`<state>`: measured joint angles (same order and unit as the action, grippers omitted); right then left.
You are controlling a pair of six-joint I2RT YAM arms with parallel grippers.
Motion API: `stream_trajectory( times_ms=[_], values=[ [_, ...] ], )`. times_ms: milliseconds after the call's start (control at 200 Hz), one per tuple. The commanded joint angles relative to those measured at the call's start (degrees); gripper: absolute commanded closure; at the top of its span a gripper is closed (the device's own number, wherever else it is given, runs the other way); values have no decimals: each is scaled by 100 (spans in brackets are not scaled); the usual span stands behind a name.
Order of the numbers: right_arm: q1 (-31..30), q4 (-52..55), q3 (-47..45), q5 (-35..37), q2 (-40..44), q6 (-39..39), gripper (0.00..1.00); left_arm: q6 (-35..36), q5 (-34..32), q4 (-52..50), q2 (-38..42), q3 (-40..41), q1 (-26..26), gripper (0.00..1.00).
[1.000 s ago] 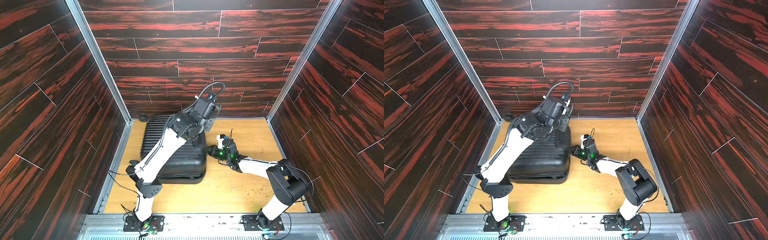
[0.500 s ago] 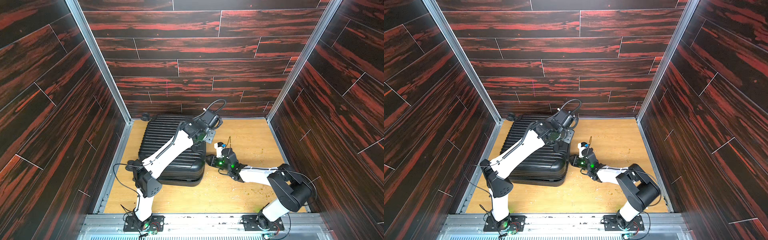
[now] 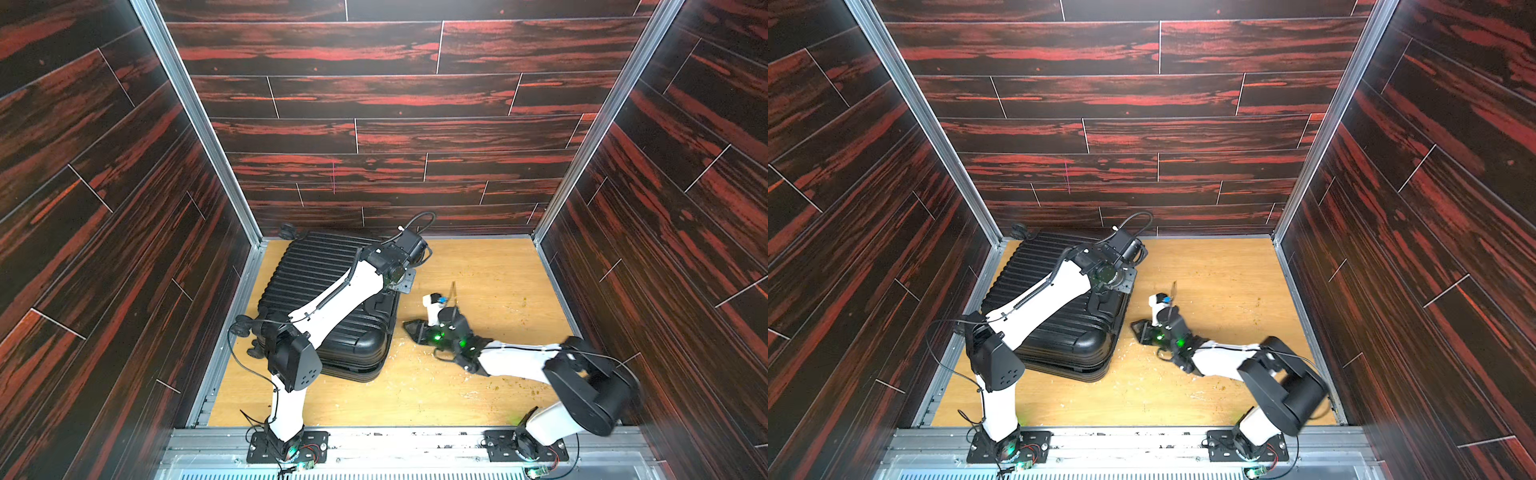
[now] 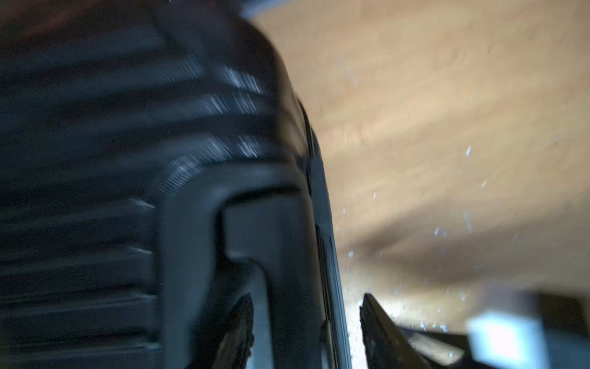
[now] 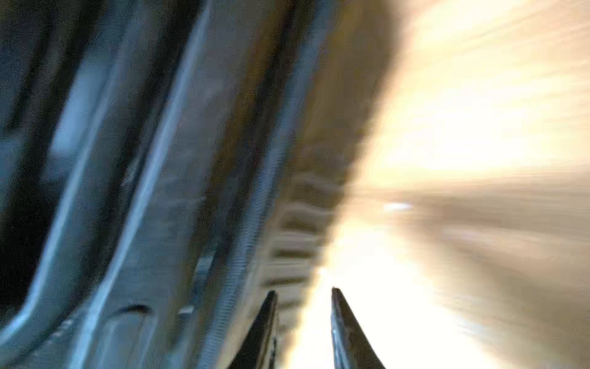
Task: Close the suitcase zippers
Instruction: Adjust the suitcase at the center of the board.
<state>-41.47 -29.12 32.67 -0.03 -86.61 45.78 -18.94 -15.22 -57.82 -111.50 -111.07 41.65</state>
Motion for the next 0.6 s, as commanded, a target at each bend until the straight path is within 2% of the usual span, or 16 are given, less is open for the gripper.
stream_trajectory(
  times_ms=[0,70,210,281,356,421,591],
  values=[
    [383,897,-174,429,443,-388,69,-64,339,-162,397,392,19,43],
    [625,1107,-232,457,663,-544,68,-44,467,-86,419,580,19,43],
    [1039,1486,-243,456,1043,-795,68,-57,275,-217,274,580,19,46],
    [1346,1628,-260,322,1241,-880,67,128,448,-282,139,469,32,57],
    [1756,1826,-244,135,1446,-1013,67,376,693,-408,-47,249,86,75],
    [2096,2050,-185,38,1606,-1175,67,727,897,-425,-162,98,195,80],
    [2944,2591,13,-359,1842,-1598,67,1854,1706,-274,-165,-21,318,80]
  ],
)
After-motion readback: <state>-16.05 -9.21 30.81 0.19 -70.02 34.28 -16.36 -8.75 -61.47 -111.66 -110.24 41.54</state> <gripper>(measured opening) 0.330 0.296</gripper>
